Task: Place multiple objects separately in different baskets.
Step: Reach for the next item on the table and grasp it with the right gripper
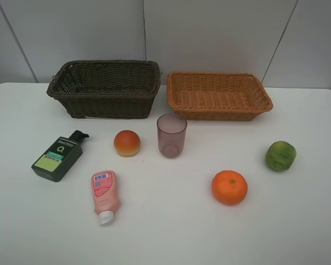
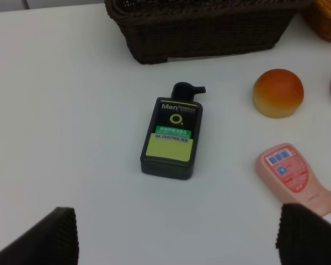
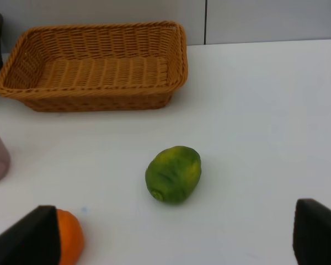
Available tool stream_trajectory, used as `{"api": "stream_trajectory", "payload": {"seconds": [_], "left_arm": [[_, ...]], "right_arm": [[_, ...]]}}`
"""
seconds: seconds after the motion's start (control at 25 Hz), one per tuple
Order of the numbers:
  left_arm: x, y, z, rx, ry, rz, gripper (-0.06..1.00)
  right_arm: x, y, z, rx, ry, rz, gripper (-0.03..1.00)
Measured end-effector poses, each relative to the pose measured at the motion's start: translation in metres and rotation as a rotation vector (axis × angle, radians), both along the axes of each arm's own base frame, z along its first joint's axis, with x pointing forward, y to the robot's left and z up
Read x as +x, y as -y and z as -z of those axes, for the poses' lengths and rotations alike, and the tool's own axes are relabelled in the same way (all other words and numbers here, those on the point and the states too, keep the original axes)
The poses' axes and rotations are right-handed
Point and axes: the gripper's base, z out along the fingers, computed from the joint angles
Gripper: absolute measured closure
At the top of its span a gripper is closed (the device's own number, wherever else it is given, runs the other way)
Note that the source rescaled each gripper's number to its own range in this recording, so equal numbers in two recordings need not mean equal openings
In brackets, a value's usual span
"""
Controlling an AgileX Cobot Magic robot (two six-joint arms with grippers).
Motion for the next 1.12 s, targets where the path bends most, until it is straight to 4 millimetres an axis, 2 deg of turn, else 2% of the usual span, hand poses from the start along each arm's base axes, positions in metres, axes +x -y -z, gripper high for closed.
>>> {"api": "stream_trajectory", "payload": {"seconds": [1.12], "left_arm": [[0.0000, 0.0000, 0.0000, 0.000, 0.000, 0.000, 0.01]], "right_arm": [[0.0000, 0.0000, 0.0000, 0.000, 0.000, 0.000, 0.24]]}}
